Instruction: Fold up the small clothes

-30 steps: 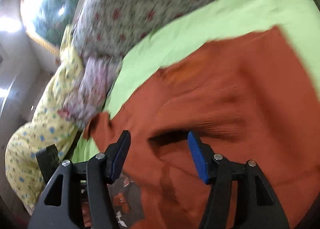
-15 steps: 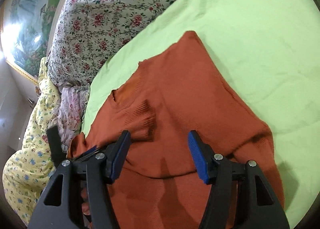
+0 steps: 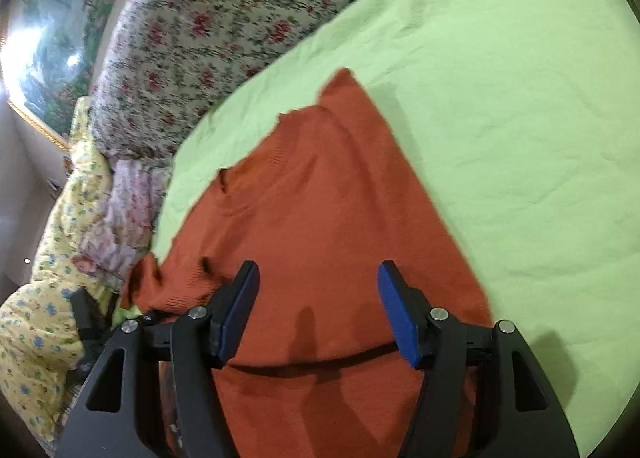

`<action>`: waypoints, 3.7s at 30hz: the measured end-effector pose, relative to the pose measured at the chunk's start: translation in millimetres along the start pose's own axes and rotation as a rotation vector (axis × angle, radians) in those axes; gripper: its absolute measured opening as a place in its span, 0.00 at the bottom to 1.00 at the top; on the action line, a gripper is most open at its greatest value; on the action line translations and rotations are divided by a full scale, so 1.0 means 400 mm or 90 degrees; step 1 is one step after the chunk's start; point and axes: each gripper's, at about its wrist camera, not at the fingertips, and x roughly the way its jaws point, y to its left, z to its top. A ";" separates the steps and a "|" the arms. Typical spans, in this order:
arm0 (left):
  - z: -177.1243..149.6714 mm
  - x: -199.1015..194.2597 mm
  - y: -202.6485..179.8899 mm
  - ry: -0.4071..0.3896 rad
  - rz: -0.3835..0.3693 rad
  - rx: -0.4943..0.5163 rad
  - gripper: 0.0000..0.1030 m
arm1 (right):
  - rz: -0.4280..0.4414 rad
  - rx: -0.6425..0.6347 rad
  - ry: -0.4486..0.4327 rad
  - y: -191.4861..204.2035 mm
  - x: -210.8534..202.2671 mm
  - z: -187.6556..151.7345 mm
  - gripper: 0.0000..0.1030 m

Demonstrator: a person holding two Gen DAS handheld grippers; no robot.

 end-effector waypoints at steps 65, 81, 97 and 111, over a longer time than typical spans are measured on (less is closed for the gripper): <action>-0.008 -0.019 0.014 0.008 -0.004 0.122 0.61 | -0.060 -0.142 0.057 0.109 0.096 0.035 0.12; 0.016 -0.109 0.072 0.009 0.010 0.083 0.75 | -0.037 -0.294 0.268 0.202 0.101 -0.147 0.13; 0.126 -0.167 0.531 -0.046 0.126 -0.204 0.76 | -0.007 -0.143 0.051 0.155 -0.047 -0.067 0.67; 0.337 -0.109 0.655 -0.108 0.153 -0.223 0.06 | 0.030 -0.112 0.068 0.178 -0.050 -0.155 0.67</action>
